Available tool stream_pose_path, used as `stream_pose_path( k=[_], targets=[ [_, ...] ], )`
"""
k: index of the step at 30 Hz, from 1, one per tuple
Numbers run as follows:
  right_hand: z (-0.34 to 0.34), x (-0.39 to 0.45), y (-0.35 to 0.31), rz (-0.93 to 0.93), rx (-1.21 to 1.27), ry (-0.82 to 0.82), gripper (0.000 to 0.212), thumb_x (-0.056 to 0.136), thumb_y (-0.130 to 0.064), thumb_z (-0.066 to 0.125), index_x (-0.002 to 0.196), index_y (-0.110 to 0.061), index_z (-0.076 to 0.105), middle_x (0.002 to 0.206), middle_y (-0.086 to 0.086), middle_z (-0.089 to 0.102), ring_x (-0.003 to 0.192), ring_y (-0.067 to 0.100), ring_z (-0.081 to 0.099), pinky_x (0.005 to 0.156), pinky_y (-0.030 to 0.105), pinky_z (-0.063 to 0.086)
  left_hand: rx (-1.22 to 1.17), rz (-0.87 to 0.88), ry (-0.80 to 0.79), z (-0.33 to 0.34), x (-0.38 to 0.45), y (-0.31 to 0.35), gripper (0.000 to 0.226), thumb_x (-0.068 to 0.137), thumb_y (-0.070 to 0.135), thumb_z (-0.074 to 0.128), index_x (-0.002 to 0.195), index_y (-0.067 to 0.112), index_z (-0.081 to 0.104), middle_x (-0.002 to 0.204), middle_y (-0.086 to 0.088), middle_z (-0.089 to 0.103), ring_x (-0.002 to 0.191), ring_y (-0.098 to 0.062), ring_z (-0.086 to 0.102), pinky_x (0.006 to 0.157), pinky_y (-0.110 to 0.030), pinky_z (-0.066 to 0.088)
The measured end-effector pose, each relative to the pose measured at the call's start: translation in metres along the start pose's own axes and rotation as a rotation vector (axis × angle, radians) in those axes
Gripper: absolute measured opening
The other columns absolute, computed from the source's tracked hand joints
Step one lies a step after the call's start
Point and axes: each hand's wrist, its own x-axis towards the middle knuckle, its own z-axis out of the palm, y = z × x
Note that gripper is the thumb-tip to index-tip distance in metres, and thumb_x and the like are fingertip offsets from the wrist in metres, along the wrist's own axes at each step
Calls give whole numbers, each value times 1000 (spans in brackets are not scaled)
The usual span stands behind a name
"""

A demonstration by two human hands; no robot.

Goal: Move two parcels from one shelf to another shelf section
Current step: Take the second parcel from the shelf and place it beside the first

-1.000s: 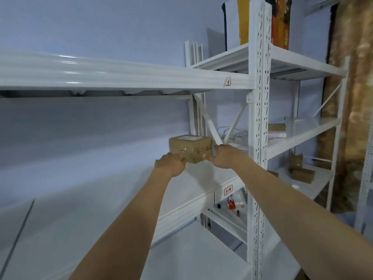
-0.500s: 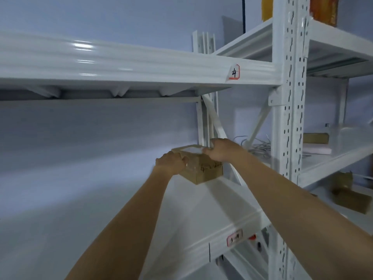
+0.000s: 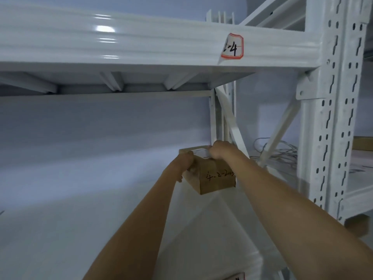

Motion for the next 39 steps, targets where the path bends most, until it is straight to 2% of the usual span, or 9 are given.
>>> stream_pose_path(
  k=[8, 13, 16, 22, 26, 30, 34, 36, 39],
  targets=[
    [-5, 2, -11, 94, 339, 61, 22, 105, -16, 46, 86, -6, 55, 93, 10, 56, 87, 25, 56, 73, 29, 43, -282, -74, -105, -13, -6, -14, 61, 106, 48, 33, 152, 9, 36, 151, -22, 42, 135, -49, 47, 105, -60, 48],
    [-3, -15, -11, 112, 813, 22, 24, 99, -22, 55, 114, -7, 65, 102, 11, 71, 95, 29, 71, 86, 37, 62, -314, 20, -31, -45, -20, -33, 43, 102, 38, 38, 134, 14, 54, 134, -15, 53, 117, -44, 61, 94, -56, 57],
    [0, -34, -12, 81, 1006, -74, 24, 98, -35, 60, 99, -13, 70, 89, 7, 72, 76, 24, 68, 68, 31, 57, -382, 24, 40, -60, -29, -45, 49, 102, 46, 37, 136, 17, 57, 132, -13, 60, 113, -40, 65, 98, -52, 56],
    [17, -62, -24, -40, 1212, -233, 32, 103, -47, 51, 94, -23, 70, 100, 9, 76, 95, 28, 69, 90, 42, 55, -516, 73, 108, -74, -53, -72, 49, 105, 47, 39, 138, 14, 55, 131, -11, 64, 111, -33, 66, 97, -45, 56],
    [35, -70, -30, -25, 1314, -272, 43, 93, -64, 58, 110, -28, 75, 124, 15, 75, 122, 36, 67, 97, 49, 55, -467, 145, 169, -84, -65, -83, 47, 106, 45, 36, 146, 22, 45, 137, -7, 59, 117, -28, 58, 84, -41, 51],
    [48, -78, -31, -14, 1367, -304, 46, 94, -66, 58, 113, -27, 73, 121, 13, 75, 115, 33, 70, 99, 46, 57, -517, 148, 133, -90, -78, -96, 47, 106, 50, 34, 148, 29, 36, 137, -5, 49, 126, -38, 52, 96, -50, 52],
    [55, -83, -38, -57, 1312, -339, 52, 92, -70, 56, 117, -27, 73, 117, 9, 76, 112, 30, 70, 107, 47, 52, -616, 181, 111, -90, -85, -108, 45, 103, 53, 43, 142, 35, 30, 124, -7, 59, 111, -34, 62, 94, -48, 53],
    [57, -87, -42, -106, 1257, -344, 49, 95, -68, 53, 114, -28, 74, 108, 6, 74, 102, 26, 69, 100, 39, 53, -654, 197, 140, -88, -84, -115, 53, 99, 51, 53, 144, 37, 28, 121, -6, 67, 107, -29, 66, 96, -46, 55],
    [60, -89, -42, -156, 1246, -350, 48, 96, -66, 54, 121, -29, 72, 120, 7, 73, 113, 29, 68, 110, 44, 49, -693, 198, 130, -90, -79, -129, 72, 93, 52, 63, 152, 33, 27, 131, -8, 65, 116, -31, 66, 104, -53, 52]
  ],
)
